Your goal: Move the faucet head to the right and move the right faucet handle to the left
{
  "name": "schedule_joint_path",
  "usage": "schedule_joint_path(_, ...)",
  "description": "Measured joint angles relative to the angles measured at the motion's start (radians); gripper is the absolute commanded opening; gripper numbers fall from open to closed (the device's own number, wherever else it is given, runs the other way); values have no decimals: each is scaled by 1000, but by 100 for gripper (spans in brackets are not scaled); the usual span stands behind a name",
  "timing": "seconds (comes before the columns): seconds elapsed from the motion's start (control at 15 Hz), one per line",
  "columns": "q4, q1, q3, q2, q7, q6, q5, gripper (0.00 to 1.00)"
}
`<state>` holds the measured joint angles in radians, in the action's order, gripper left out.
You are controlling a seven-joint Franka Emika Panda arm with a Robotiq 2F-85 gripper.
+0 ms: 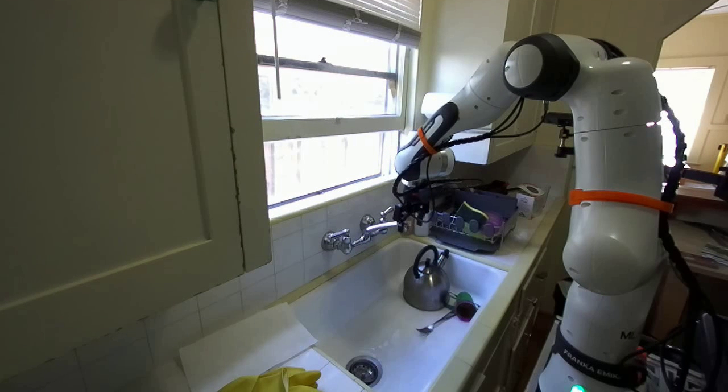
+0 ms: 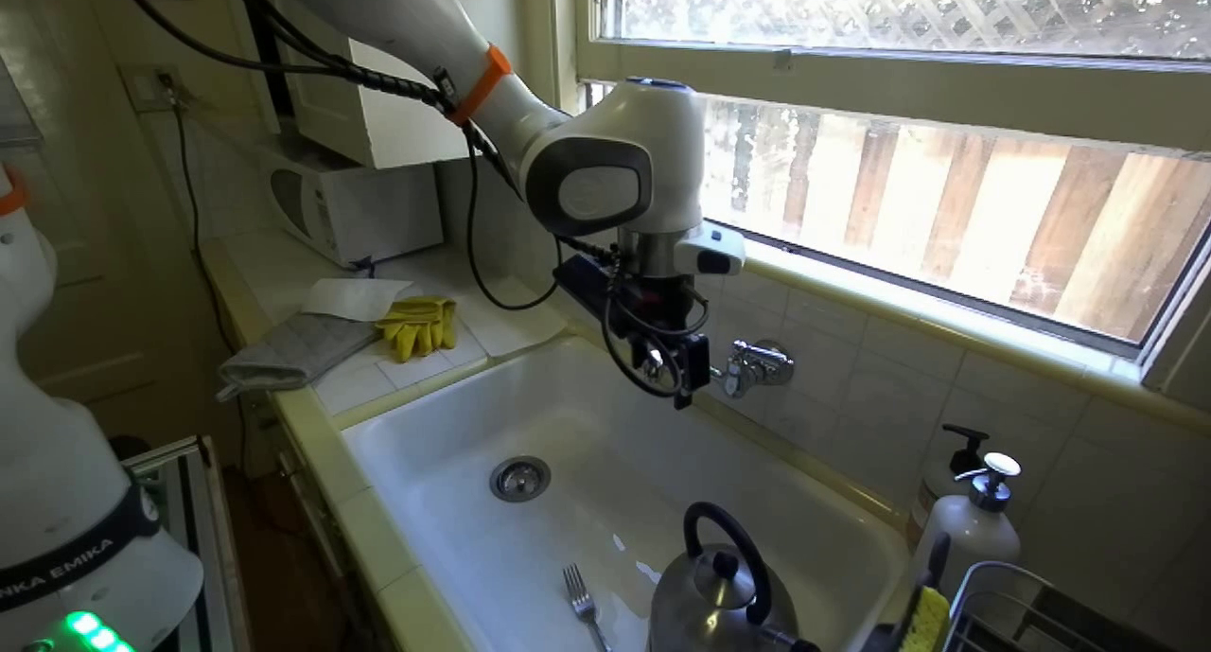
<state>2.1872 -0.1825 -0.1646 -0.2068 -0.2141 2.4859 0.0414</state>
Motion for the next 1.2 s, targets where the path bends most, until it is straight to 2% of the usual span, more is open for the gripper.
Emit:
schedule_joint_path(0.2, 0, -3, 0, 3, -30, -29, 0, 100)
schedule_joint_path(0.47, -9, -12, 0, 25, -102, -145, 0, 100)
schedule_joint_path(0.67, -26, -21, 0, 48, -105, -208, 8, 100)
schedule_joint_path(0.87, -62, -32, -9, 68, -43, -250, 18, 100)
schedule_joint_path(1.2, -130, -39, -35, 69, 194, -267, 17, 100)
